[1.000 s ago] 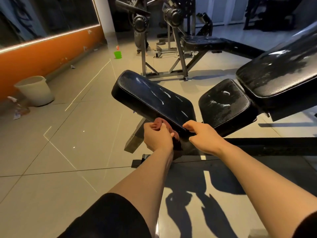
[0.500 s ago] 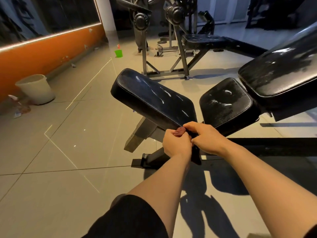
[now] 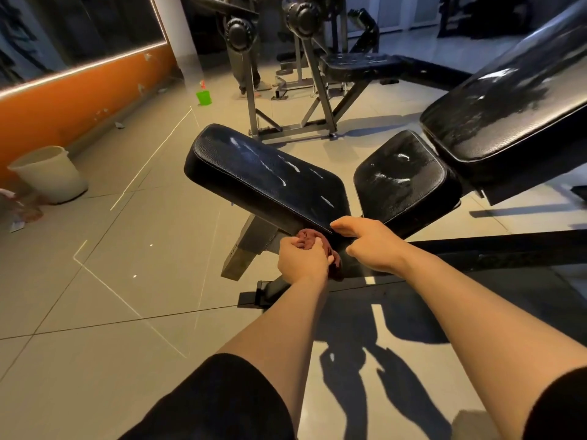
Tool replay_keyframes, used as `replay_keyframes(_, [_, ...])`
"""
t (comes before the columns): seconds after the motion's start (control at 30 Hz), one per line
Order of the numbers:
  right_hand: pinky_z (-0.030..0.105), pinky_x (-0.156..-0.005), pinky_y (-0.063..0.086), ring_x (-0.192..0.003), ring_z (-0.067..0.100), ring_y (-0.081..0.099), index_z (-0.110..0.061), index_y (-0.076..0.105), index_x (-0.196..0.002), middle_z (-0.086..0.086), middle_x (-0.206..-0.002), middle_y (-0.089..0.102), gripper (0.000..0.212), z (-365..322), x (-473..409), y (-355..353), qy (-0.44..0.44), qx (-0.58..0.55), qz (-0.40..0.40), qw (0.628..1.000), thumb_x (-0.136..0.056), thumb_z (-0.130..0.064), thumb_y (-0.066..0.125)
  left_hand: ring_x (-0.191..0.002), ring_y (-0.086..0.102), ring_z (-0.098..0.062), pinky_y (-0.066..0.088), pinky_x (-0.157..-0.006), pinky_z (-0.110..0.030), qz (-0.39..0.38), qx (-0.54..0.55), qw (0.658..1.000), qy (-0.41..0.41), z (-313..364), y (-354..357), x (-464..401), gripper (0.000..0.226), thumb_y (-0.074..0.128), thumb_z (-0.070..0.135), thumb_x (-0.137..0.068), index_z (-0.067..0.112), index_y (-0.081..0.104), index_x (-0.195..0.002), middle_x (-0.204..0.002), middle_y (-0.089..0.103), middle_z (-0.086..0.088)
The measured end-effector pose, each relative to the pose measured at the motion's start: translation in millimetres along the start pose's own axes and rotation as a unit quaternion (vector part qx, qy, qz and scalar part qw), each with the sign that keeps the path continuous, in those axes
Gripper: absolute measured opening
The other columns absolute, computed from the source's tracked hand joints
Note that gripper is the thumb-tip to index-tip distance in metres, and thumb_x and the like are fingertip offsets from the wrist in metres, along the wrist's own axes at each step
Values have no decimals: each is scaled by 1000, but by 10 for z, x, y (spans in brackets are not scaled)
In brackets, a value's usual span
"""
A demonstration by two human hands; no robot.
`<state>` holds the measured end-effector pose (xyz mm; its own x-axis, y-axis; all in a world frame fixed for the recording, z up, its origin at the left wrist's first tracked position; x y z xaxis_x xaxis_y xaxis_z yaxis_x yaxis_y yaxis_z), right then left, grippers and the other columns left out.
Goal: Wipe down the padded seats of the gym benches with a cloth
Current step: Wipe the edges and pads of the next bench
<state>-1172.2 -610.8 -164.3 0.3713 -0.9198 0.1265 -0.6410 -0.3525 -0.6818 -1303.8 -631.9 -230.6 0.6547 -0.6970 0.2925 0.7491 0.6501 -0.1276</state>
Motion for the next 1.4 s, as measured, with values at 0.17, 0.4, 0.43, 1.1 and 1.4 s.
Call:
replay_keyframes(0.17, [33,-111,33,-138,20,39,-16,40,-146,6,-148,45,65,-17,23,20,0,14,-1,1000,-87,11,43,-79,68,-28,59,-74,-46,2,33,999,-14,65,-82,-19,15,64,11,-86,18,53,-79,-85,64,-10])
replay_keyframes(0.4, [35,-111,34,-139,19,38,-19,38,-147,4,-148,44,67,-10,19,26,2,12,-10,1000,-88,11,44,-79,70,-27,61,-65,-44,119,172,976,64,370,-311,-195,12,63,23,-90,23,51,-89,-97,65,-11])
replay_keyframes(0.43, [34,-110,34,-139,19,38,-19,38,-147,4,-149,44,67,-11,16,32,1,14,-10,1000,-88,12,44,-81,69,-24,60,-69,-42,126,153,978,66,356,-318,-205,12,63,25,-90,24,51,-88,-97,65,-8])
replay_keyframes(1.1, [34,-110,35,-138,19,38,-22,39,-146,2,-148,44,68,5,-11,60,1,36,0,999,-87,11,46,-87,68,-25,60,-76,-40,99,88,989,63,293,-268,-265,20,66,27,-88,21,51,-99,-101,62,-5])
replay_keyframes(1.4, [34,-109,35,-137,18,40,-22,41,-145,2,-147,46,66,13,-30,46,-5,45,5,999,-87,9,48,-82,67,-24,59,-77,-42,36,24,999,24,153,-167,-219,13,66,19,-87,16,54,-90,-93,65,-8])
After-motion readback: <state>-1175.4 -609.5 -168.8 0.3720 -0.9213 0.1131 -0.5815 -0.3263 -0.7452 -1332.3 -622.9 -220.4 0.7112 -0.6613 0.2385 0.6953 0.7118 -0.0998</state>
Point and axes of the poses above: each hand's wrist, its own x-axis away from the middle knuckle, its own y-axis out of the palm, z = x × y, the point moved 7 cm from there along -x, towards the middle knuckle
